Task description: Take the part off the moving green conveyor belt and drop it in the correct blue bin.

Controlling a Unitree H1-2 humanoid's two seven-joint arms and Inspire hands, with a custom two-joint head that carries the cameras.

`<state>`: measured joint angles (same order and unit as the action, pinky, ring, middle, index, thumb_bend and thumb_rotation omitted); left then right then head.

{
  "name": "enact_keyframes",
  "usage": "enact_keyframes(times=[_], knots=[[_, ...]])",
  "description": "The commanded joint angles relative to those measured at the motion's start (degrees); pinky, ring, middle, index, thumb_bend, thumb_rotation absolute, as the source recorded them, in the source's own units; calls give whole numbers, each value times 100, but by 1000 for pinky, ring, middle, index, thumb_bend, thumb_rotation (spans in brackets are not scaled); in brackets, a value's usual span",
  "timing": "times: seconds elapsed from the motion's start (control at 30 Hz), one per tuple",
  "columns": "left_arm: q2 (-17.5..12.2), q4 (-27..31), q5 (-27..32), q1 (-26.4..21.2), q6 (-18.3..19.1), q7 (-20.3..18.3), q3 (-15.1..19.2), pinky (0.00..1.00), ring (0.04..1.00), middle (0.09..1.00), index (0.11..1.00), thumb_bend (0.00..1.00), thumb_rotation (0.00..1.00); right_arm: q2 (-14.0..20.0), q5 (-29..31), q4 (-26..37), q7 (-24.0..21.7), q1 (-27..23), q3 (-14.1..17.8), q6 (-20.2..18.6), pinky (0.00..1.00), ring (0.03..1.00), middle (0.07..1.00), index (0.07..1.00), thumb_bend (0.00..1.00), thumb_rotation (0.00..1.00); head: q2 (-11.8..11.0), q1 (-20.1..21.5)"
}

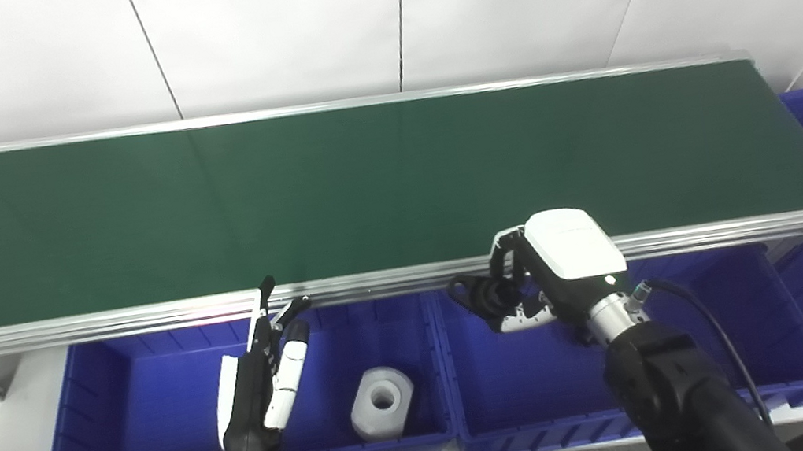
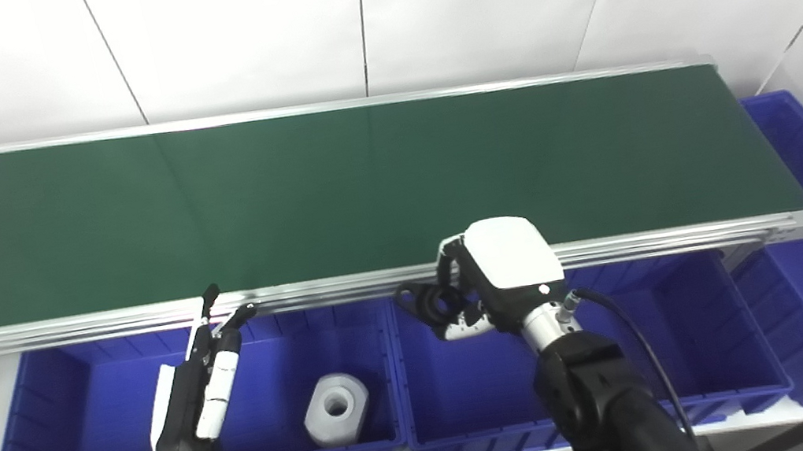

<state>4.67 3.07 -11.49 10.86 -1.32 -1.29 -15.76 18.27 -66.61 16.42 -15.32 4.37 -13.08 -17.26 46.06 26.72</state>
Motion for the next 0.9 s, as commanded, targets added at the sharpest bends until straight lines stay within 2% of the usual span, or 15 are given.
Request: enact_keyframes(times=[0.0,0.1,0.2,0.27,0.33,0.37,0.43,0.5,0.57,0.63,0.67,0.8,0.87], knots=[[36,60,95,-65,-202,-33,-17,1000,919,837,1000,445,920,106,-560,49,-188,-196,-8,-170,189,262,370,490,501,165,-1,-12],[41,41,118,-67,-216,-46,-21,1000,922,841,1000,446,917,83,-1203,-29,-681,-277,0,-318,195,274,377,491,509,170,-27,-10],[51,63,109,-57,-174,-32,-34,1000,923,843,1000,451,918,10,-1539,-65,-1011,-327,40,-371,208,297,408,495,516,169,-33,-23],[55,60,112,-56,-181,-18,-45,1000,920,841,1000,448,921,-44,-1659,-67,-1146,-346,77,-408,216,311,430,603,764,352,-33,-35],[58,52,121,-54,-203,-17,-52,1000,919,840,1000,445,922,-93,-1961,-79,-1528,-411,68,-418,214,306,424,650,858,437,-37,-51],[62,52,131,-50,-206,-19,-54,1000,918,839,1000,450,924,-109,-2071,-76,-1724,-442,67,-394,250,346,454,683,932,499,-40,-59],[72,49,138,-43,-208,-14,-57,1000,914,840,1000,455,924,-128,-2194,-50,-2040,-483,71,-314,409,482,564,725,990,588,-43,-76],[77,40,115,-40,-217,2,-66,1000,913,841,1000,454,924,-190,-2129,2,-2144,-472,129,-301,466,524,611,739,997,604,-46,-96],[78,30,82,-41,-219,15,-79,1000,909,839,1000,453,927,-233,-1935,54,-2149,-441,193,-291,614,664,737,766,1000,634,-47,-111],[81,20,50,-42,-214,28,-89,1000,908,838,1000,453,938,-261,-1786,114,-2235,-424,242,-276,758,768,806,795,1000,691,-55,-120],[91,23,52,-40,-202,32,-90,1000,908,838,1000,454,939,-282,-1728,154,-2282,-412,262,-277,795,792,824,806,1000,707,-58,-123],[100,6,16,-46,-218,51,-113,1000,908,840,1000,454,945,-365,-1569,323,-2368,-354,308,-282,834,812,840,829,1000,745,-85,-162],[98,-22,-17,-49,-247,70,-125,998,905,842,1000,453,954,-444,-1344,442,-2248,-281,364,-276,830,810,835,829,1000,747,-110,-210]])
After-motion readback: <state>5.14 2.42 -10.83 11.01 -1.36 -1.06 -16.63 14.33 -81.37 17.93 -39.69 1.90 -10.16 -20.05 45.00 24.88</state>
